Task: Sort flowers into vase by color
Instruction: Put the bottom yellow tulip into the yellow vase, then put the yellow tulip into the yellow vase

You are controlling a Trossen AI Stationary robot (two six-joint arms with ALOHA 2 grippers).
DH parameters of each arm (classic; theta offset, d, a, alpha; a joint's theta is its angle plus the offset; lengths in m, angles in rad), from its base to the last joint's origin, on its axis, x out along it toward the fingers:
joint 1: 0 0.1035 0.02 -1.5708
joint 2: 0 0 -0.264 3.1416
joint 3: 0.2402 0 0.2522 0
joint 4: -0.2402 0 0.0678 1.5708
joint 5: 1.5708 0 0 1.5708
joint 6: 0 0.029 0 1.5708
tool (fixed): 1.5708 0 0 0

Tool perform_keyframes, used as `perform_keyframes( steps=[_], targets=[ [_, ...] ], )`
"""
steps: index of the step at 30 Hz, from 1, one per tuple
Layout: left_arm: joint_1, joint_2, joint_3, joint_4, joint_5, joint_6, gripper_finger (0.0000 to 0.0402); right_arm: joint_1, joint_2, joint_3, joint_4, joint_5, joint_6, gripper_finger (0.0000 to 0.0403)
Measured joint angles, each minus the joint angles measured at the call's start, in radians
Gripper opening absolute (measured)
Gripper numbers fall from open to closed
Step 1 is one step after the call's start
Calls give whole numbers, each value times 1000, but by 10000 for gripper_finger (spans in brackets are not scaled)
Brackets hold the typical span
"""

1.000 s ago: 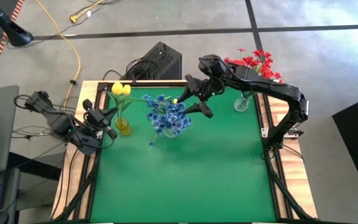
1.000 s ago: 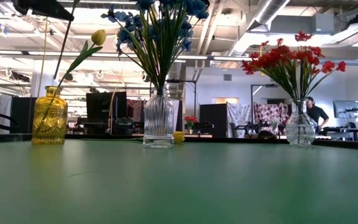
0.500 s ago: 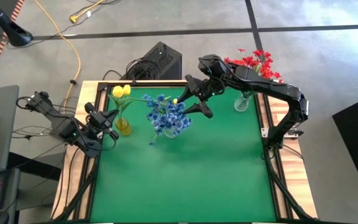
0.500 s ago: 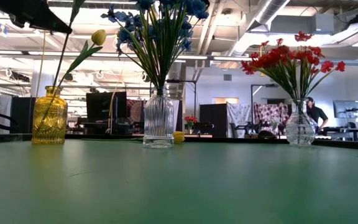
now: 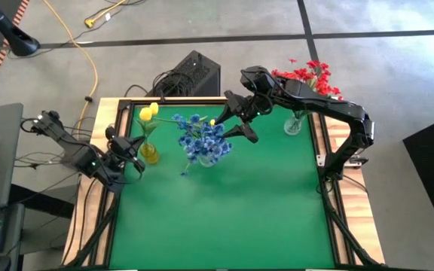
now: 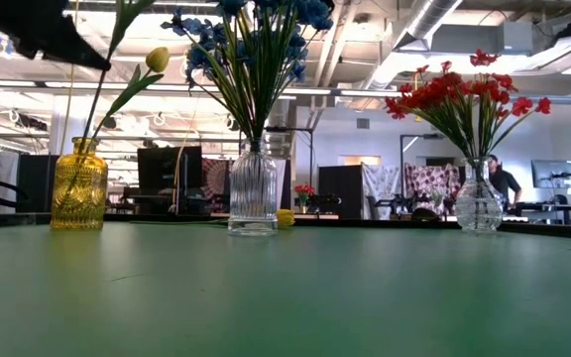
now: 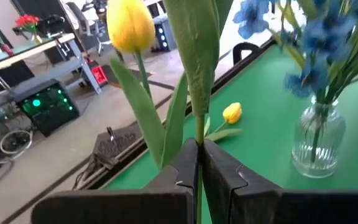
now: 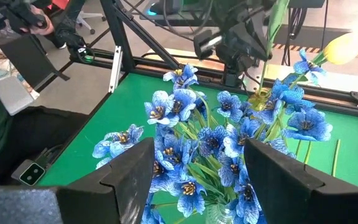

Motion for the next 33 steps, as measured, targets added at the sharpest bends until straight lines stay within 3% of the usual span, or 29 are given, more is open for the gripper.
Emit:
perform_keyframes(
  steps=[8, 16, 23, 33],
  targets=[
    [0, 0, -58, 2, 59, -115, 0, -24, 0, 0, 0, 0, 0, 276],
    [0, 0, -59, 3, 211, -154, 0, -121, 0, 0, 3, 0, 0, 276],
    [0, 0, -59, -1, 236, -150, 3, -181, 0, 0, -2, 0, 1, 276],
    [0, 0, -49, 0, 308, -129, 78, -192, 0, 0, -6, -1, 8, 276]
  ],
)
